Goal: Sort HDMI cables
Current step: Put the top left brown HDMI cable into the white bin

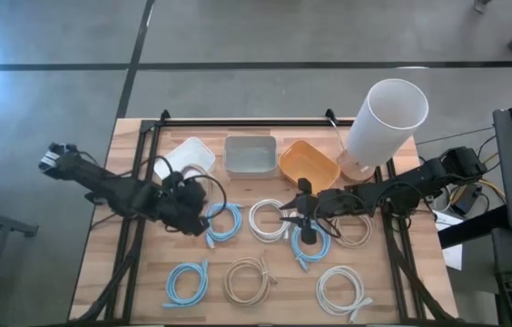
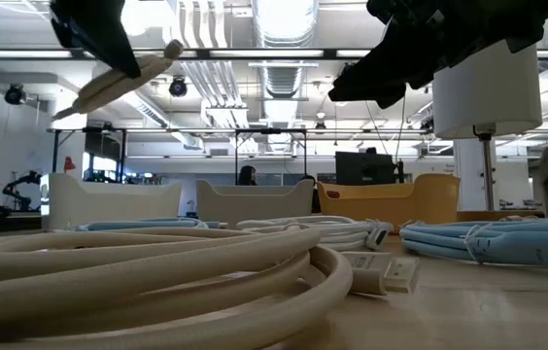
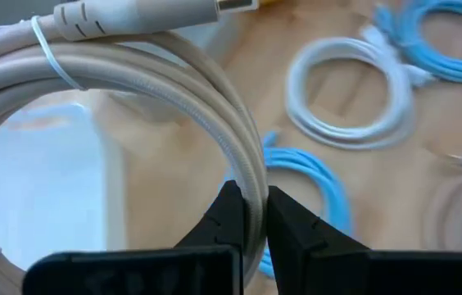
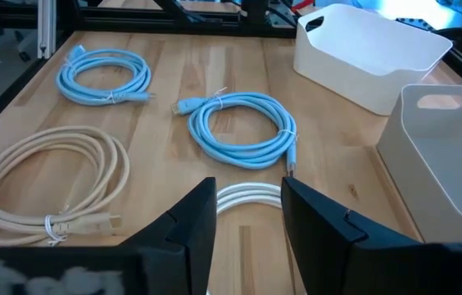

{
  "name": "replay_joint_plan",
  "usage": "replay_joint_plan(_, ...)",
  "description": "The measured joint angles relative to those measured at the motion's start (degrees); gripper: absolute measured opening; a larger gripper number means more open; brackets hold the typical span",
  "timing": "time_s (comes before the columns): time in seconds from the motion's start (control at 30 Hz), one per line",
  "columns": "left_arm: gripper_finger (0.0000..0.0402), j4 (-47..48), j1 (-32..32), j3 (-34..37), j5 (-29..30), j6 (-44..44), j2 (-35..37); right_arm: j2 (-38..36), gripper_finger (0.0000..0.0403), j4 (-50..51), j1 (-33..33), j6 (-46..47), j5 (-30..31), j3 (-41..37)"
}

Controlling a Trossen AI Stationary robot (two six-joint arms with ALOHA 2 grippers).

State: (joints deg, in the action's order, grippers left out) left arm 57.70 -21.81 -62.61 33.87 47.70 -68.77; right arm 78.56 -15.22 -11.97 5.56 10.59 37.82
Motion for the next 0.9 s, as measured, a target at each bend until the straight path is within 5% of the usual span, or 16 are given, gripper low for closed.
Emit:
replay_joint_plan(0.27,0.0027,0.6,11.2,3.5,10.0,-1.1,-1.6,0.0,0.0134,0.0,0.0,0.0,0.0,0.0)
replay_joint_plan(0.9,0.0042,-20.3,29.4,24.1,9.7,-0.1,-4.9,0.0,0.0127,0.0,0.0,0.0,0.0,0.0)
